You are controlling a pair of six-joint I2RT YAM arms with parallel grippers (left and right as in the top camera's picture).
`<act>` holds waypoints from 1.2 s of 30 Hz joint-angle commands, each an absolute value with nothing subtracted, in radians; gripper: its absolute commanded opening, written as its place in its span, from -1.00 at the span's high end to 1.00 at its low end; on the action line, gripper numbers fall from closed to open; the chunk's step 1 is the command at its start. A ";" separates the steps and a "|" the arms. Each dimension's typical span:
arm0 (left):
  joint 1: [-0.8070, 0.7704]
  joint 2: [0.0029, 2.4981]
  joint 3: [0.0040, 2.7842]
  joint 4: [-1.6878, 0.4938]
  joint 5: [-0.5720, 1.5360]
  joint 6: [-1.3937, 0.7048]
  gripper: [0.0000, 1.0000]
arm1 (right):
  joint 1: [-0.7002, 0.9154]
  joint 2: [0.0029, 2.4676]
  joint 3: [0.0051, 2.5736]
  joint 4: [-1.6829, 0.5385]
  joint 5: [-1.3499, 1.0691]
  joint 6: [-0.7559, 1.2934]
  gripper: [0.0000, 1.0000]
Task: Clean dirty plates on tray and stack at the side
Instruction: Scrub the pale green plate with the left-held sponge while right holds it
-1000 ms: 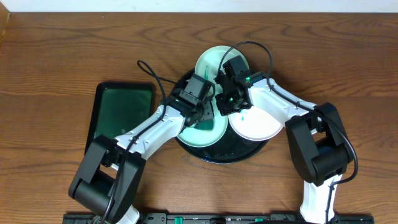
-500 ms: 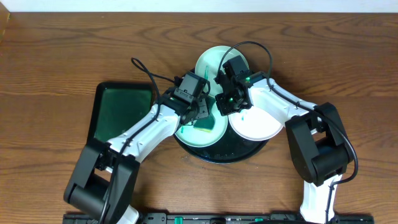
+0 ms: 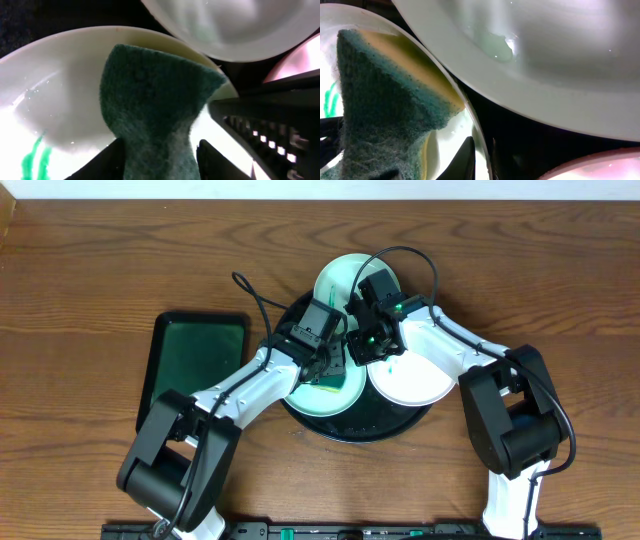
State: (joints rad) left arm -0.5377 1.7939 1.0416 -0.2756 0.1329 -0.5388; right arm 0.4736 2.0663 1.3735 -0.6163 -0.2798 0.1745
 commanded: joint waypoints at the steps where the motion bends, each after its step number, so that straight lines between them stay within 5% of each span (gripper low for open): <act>1: -0.538 1.815 1.051 -0.274 0.146 -0.490 0.22 | 0.479 2.079 1.384 -0.620 -0.274 0.178 0.78; 8: -0.538 1.817 1.051 -0.321 0.125 -0.482 0.85 | 0.479 2.079 1.384 -0.620 -0.274 0.178 0.81; 13: -0.538 1.817 1.050 -0.410 -0.025 -0.541 0.85 | 0.479 2.079 1.384 -0.620 -0.273 0.178 0.98; 23: -0.515 1.768 1.052 -0.487 -0.361 -0.589 0.85 | 0.479 2.079 1.384 -0.635 -0.255 0.179 0.97; 31: -0.481 1.690 1.052 -0.480 -0.345 -0.590 0.85 | 0.479 2.079 1.384 -0.626 -0.255 0.191 0.97; 36: -0.481 1.703 1.048 -0.418 -0.038 -0.589 0.85 | 0.479 2.079 1.384 -0.621 -0.255 0.195 0.98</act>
State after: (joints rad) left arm -0.4786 1.7035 1.0592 -0.4397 -0.2203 -0.5800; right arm 0.4736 2.0663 1.3758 -0.6205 -0.2844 0.1799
